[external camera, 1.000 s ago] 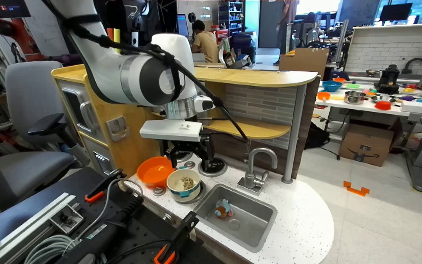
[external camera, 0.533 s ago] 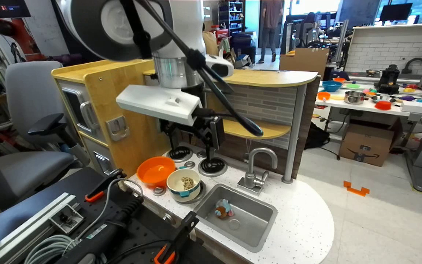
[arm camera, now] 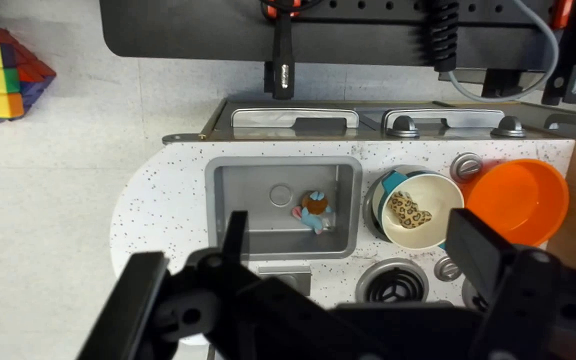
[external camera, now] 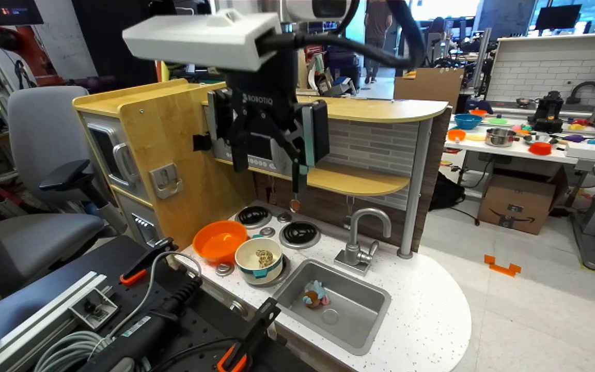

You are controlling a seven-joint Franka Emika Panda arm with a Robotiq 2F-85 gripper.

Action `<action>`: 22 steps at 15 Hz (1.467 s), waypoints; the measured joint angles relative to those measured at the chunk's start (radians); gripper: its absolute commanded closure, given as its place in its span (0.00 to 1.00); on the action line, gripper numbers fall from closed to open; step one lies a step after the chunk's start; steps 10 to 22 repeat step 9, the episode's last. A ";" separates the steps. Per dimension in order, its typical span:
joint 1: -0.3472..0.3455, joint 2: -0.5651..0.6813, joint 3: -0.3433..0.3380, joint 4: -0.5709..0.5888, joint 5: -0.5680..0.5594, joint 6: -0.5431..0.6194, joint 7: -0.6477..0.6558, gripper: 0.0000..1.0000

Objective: Remove the brown toy from the sink and put it in the white pot

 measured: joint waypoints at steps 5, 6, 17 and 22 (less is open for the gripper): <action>0.009 -0.027 -0.007 0.023 -0.046 -0.085 0.047 0.00; 0.010 -0.027 -0.007 0.023 -0.046 -0.085 0.047 0.00; 0.010 -0.027 -0.009 0.023 -0.046 -0.085 0.048 0.00; 0.010 -0.027 -0.009 0.023 -0.046 -0.085 0.048 0.00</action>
